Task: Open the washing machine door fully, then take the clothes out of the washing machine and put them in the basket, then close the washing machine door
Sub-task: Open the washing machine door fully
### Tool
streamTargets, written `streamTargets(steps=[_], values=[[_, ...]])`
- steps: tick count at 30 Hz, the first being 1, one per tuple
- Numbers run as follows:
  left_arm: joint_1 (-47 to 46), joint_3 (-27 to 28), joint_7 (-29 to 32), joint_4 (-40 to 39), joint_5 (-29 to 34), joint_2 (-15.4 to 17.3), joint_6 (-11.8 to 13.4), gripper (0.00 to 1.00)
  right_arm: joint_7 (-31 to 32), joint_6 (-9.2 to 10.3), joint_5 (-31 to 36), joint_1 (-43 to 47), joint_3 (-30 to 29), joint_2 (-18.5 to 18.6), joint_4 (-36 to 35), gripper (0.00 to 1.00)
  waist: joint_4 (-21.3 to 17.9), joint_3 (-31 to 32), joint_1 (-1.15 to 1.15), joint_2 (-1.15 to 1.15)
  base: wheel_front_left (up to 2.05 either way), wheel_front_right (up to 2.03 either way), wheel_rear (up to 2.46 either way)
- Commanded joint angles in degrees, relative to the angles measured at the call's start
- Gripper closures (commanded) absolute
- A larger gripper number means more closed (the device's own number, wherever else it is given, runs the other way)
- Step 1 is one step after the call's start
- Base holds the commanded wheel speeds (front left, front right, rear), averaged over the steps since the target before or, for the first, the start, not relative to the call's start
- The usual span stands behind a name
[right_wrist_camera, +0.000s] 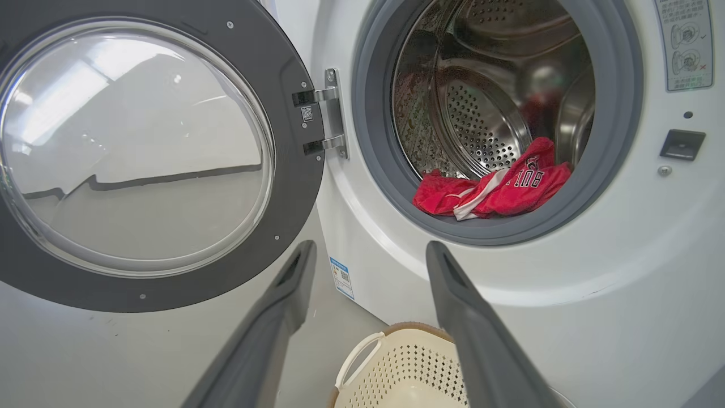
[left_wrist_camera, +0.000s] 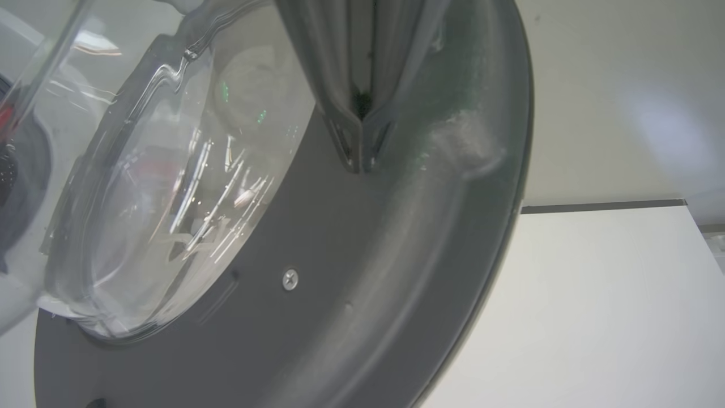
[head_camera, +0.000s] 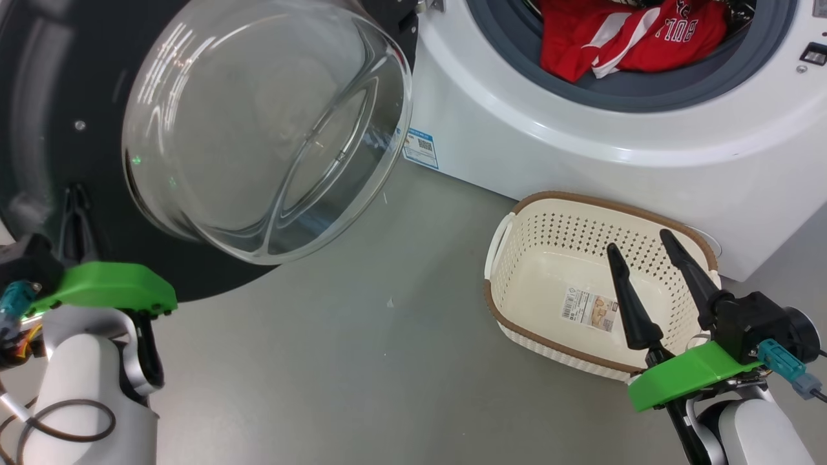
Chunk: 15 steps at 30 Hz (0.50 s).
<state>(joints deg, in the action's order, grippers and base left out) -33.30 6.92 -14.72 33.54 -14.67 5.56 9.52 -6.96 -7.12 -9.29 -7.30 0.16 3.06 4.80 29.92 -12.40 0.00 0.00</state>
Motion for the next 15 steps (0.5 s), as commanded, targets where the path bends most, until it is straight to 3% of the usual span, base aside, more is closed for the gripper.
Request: streamTargets(steps=[1,15], values=[[-2.0,2.5,-0.3,-1.0,0.5,2.4,-0.1,1.00,0.3,-0.36,0.8,-0.6,1.1,-0.2,-1.8,0.00,0.0,-0.2,0.00,0.00,0.00,0.00,0.00],[-4.2,8.7,-0.3,2.8,2.6,0.9,-2.4,1.00,1.0,-0.36,1.2,-0.9,1.4,-0.2,-2.5,0.00,-1.1,-0.8,0.00,0.00,0.00,0.00,0.00]])
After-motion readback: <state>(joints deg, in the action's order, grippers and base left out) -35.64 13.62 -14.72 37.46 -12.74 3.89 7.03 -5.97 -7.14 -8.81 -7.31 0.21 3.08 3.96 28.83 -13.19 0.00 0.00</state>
